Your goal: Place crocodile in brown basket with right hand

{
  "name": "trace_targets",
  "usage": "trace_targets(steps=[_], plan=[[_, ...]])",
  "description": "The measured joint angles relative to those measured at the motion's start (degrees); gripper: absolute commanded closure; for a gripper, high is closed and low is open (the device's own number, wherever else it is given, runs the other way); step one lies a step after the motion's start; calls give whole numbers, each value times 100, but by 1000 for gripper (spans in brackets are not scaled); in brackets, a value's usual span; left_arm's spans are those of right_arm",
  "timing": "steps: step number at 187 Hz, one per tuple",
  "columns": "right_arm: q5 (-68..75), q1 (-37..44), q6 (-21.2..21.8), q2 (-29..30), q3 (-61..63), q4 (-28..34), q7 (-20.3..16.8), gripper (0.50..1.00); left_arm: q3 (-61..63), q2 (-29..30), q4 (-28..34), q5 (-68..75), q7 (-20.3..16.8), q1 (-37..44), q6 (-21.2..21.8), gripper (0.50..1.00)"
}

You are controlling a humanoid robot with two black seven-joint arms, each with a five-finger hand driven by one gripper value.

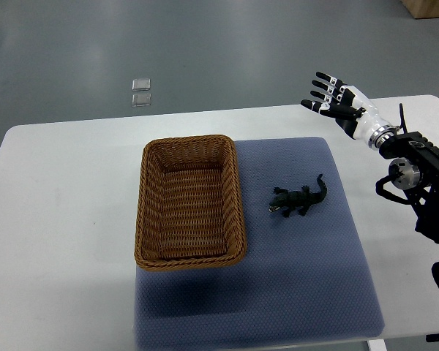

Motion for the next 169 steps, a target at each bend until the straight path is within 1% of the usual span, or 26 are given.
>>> trace_targets(steps=[50, 99, 169], plan=[[0, 12, 8, 0, -8, 11, 0, 572, -56, 0, -1, -7, 0, -1, 0, 500], [-1, 25, 176, -51, -3, 11, 0, 572, -45, 0, 5, -11, 0, 15, 0, 500], [1, 11, 187, -44, 9, 10, 0, 572, -52, 0, -2, -11, 0, 15, 0, 500]])
